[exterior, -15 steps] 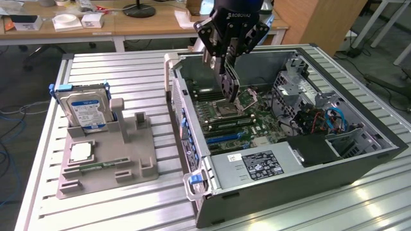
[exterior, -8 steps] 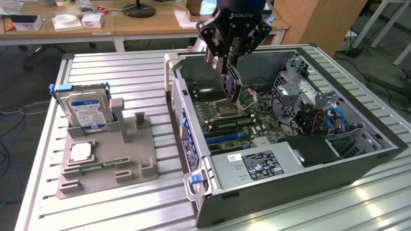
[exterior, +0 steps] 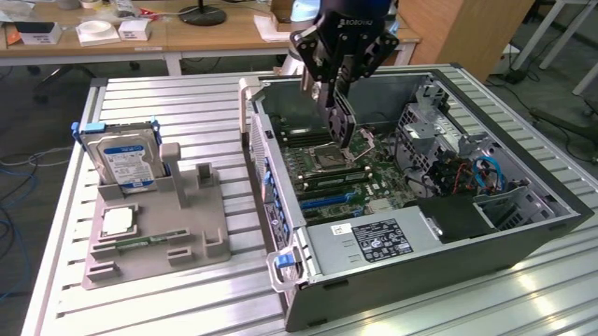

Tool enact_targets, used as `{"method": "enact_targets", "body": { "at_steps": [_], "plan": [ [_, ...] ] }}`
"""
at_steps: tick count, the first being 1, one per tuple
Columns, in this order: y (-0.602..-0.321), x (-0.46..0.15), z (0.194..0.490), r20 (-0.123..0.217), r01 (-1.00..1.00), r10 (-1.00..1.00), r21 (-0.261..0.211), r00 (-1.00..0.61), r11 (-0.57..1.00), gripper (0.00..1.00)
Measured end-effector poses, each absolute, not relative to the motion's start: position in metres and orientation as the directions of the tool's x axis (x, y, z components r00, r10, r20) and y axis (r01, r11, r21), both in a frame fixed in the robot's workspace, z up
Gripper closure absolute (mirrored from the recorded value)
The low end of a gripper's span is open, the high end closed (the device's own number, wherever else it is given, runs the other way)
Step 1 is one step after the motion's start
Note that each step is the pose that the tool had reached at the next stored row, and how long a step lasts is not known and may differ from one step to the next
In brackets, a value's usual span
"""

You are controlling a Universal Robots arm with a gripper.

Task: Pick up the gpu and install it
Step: 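Pick up the gpu and move the gpu toward the slot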

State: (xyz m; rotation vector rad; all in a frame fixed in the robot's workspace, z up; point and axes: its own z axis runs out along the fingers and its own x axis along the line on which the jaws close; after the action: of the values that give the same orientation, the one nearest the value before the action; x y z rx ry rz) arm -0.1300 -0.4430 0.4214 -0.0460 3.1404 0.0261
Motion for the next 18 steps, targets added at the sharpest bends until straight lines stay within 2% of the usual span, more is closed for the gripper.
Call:
{"method": "enact_targets", "body": {
  "at_steps": [18],
  "plan": [
    [-0.443,-0.115,0.421,0.000,-0.029,-0.029,0.017,-1.000,0.999,0.74]
  ]
}}
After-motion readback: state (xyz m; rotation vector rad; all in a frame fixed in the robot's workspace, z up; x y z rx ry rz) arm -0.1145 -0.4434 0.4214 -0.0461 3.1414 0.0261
